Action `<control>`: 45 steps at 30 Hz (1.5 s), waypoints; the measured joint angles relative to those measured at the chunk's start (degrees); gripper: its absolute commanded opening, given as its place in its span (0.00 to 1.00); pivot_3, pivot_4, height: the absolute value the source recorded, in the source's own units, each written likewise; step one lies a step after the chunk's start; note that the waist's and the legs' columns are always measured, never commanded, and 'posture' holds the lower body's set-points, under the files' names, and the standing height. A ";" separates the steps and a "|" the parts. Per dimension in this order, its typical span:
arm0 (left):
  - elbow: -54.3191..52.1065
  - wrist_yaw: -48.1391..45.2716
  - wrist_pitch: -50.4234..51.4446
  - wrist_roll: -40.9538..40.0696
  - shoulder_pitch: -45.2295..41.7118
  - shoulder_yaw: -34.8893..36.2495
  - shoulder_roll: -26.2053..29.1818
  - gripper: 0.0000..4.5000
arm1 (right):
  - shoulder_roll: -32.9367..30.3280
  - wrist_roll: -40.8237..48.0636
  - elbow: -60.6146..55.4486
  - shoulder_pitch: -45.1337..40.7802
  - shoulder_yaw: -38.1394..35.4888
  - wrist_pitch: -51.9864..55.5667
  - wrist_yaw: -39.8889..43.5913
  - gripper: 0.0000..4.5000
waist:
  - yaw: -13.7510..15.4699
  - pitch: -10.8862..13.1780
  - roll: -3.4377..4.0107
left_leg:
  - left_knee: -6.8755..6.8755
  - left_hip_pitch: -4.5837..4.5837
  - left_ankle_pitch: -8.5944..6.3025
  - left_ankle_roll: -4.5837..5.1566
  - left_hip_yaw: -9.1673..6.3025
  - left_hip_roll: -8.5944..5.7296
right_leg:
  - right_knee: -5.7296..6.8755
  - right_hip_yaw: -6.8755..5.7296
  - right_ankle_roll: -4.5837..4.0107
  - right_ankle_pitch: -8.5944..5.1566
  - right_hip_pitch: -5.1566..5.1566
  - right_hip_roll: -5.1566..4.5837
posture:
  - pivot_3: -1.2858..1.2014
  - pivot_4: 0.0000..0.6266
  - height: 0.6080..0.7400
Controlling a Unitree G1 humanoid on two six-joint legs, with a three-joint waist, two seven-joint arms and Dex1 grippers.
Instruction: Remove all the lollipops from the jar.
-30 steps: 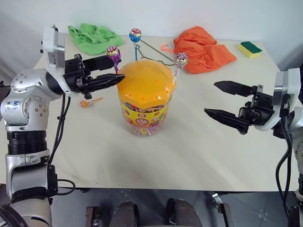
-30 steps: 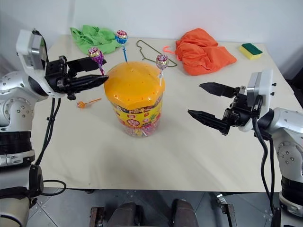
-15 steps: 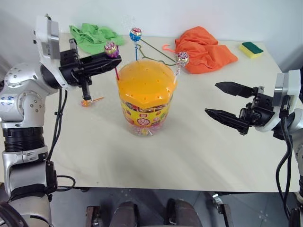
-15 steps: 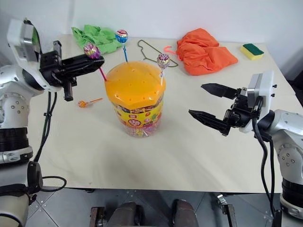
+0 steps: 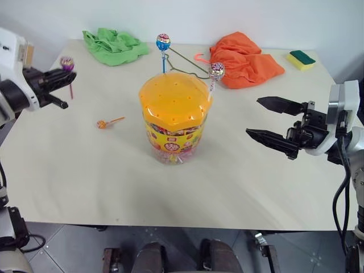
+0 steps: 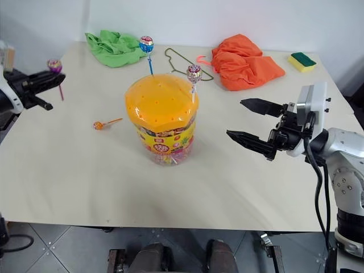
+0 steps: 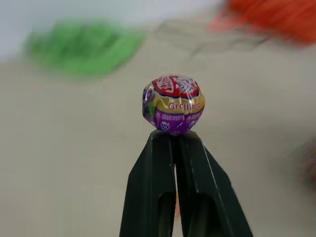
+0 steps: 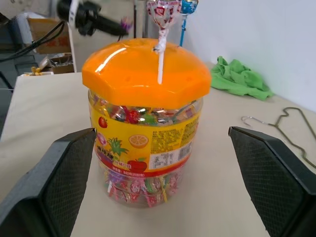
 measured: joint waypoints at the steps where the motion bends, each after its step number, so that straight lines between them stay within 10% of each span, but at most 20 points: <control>1: 1.07 2.00 3.19 1.43 0.76 0.02 0.71 0.01 | 0.00 0.00 0.35 -0.14 0.09 -0.08 0.26 1.00 | 0.00 0.00 0.00 | -0.02 0.00 0.00 0.00 0.00 0.01 | 0.00 -0.01 0.00 0.00 0.00 0.01 | 0.52 0.24 1.00; 22: 16.22 8.58 21.10 12.00 6.73 -11.95 6.09 0.01 | 0.97 1.91 0.61 -0.91 1.12 0.05 4.10 1.00 | 0.15 0.00 -0.02 | -0.02 -0.01 0.01 -0.02 0.12 0.00 | 0.02 0.04 0.00 0.00 -0.06 0.02 | 0.52 0.24 1.00; 37: 7.84 0.27 26.67 10.32 2.49 -16.10 12.39 0.99 | 0.97 -0.14 2.09 -2.15 1.63 -0.36 4.55 1.00 | -0.30 0.01 -0.06 | -0.03 0.00 0.01 -0.02 0.15 -0.02 | 0.06 0.10 0.00 0.00 -0.11 -0.01 | 0.52 0.24 1.00; 45: -4.98 -9.65 25.61 1.16 -3.21 -10.02 13.31 1.00 | 0.87 -0.93 3.13 -3.30 1.76 -1.02 4.89 1.00 | 0.43 0.02 -0.08 | 0.03 -0.07 0.00 -0.02 0.11 -0.01 | 0.07 0.08 0.00 0.00 -0.11 -0.03 | 0.52 0.24 1.00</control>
